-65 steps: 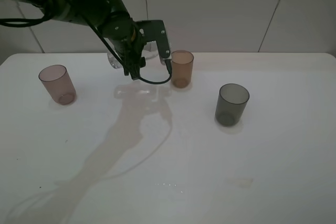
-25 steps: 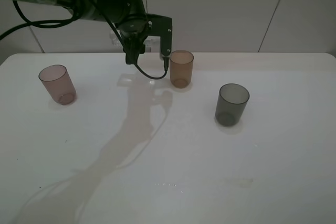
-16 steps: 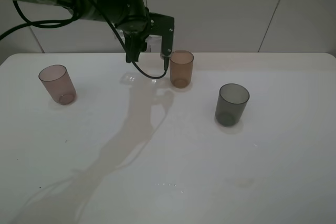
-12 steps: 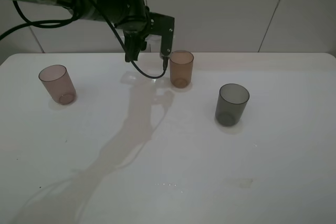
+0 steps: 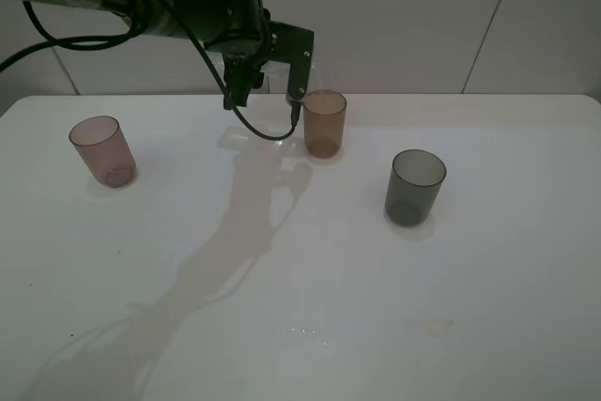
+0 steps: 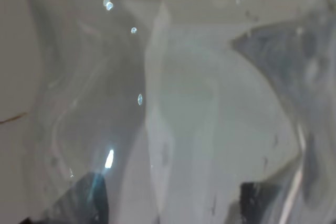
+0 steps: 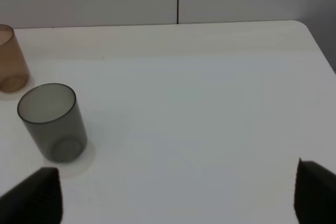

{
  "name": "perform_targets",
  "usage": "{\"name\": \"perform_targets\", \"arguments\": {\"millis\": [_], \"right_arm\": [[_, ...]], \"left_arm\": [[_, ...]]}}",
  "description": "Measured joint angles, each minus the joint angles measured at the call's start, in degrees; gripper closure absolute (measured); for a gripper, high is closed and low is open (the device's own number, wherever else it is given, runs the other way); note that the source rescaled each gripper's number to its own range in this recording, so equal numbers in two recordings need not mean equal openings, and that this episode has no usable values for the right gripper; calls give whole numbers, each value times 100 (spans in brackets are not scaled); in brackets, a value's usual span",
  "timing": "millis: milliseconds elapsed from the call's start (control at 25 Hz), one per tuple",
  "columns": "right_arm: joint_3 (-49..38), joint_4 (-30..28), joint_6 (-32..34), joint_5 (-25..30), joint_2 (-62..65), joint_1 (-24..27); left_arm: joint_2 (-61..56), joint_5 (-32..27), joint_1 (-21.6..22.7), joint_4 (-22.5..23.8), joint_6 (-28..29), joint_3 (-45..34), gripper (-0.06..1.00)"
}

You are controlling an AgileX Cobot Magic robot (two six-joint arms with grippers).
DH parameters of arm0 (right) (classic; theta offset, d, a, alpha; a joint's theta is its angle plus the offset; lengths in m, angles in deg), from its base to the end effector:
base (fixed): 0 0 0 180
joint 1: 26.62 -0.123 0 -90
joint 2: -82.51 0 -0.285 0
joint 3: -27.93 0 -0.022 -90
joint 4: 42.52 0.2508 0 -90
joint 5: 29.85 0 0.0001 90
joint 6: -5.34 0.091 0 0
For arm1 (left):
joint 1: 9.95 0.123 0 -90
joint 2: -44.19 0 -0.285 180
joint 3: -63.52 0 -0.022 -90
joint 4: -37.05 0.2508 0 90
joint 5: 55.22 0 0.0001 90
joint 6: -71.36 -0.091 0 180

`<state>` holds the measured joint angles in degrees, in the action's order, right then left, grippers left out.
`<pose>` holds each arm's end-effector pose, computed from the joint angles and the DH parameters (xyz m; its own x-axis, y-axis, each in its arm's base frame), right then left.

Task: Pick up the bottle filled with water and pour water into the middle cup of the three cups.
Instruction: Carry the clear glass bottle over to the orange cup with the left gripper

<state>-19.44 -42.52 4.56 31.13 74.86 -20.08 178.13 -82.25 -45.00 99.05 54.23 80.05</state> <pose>-0.0078 0.0009 0.2828 -0.4370 0.0364 -0.8987 0.1080 0.9941 -0.0122 0.4250 -0.2535 0.1777 0.1428 0.9868 0.0760 0.5863 -0.1462 0.7968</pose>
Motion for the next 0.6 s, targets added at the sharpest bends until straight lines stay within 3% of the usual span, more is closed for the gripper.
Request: {"name": "perform_targets", "arguments": {"millis": [600], "right_arm": [[0, 0, 0, 0, 0, 0]], "left_arm": [[0, 25, -14, 89, -81, 0, 91]]}}
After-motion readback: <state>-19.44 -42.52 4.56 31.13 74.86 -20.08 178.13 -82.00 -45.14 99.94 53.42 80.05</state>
